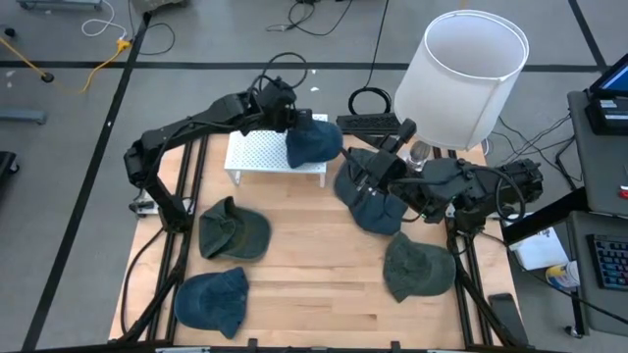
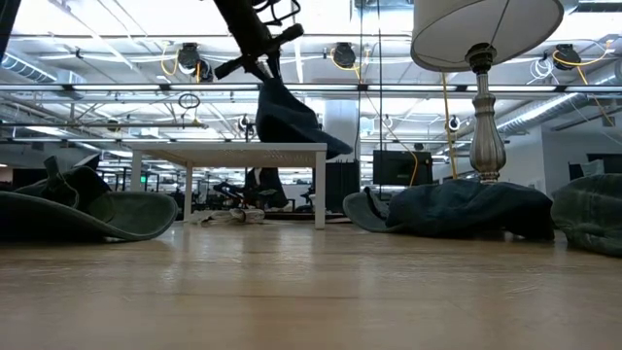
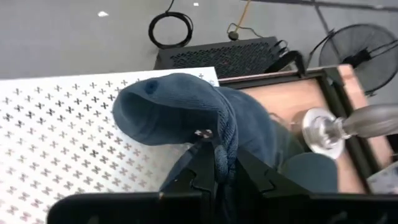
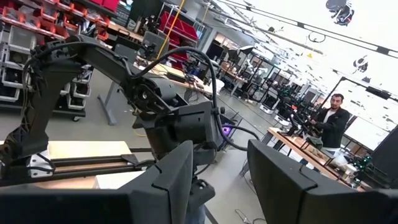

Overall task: Pick & Place hat
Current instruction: Put the bottom right blue cap on the shelf, then stack the top blue cap on the blue cap on the shelf

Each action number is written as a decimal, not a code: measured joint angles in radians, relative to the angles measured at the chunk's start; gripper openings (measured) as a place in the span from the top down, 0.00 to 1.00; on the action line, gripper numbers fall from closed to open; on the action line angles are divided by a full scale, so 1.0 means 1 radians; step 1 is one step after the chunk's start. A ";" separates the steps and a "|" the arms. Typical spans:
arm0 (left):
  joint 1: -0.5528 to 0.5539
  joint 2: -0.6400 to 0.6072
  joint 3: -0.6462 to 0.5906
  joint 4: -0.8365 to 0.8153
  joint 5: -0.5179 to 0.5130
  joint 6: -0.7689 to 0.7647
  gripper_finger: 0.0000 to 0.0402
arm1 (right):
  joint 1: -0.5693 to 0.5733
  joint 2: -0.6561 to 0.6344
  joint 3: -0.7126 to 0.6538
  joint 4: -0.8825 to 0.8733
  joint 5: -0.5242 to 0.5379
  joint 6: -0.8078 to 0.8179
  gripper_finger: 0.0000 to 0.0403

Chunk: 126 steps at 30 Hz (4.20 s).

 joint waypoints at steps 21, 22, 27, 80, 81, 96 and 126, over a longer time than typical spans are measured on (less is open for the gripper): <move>0.021 0.015 -0.013 -0.088 -0.112 0.189 0.94 | 0.000 0.000 -0.003 0.001 -0.003 0.000 0.64; 0.021 0.015 -0.016 -0.093 -0.115 0.193 0.94 | 0.000 0.000 -0.006 0.000 -0.004 0.000 0.64; 0.027 0.015 -0.039 -0.105 -0.128 0.214 0.94 | 0.000 0.000 -0.023 0.000 -0.005 0.000 0.64; -0.058 -0.408 -0.055 -0.135 0.573 0.290 0.37 | 0.049 0.009 -0.240 -0.844 -0.281 1.063 0.33; -0.066 -0.410 -0.055 -0.143 0.573 0.290 0.36 | 0.050 0.008 -0.271 -0.843 -0.298 1.079 0.33; -0.145 -0.418 -0.055 -0.223 0.570 0.306 0.39 | -0.001 0.004 -0.694 -0.839 -0.498 1.897 0.33; -0.152 -0.418 -0.055 -0.218 0.570 0.306 0.40 | 0.017 -0.594 -1.292 -0.777 -0.367 2.616 0.33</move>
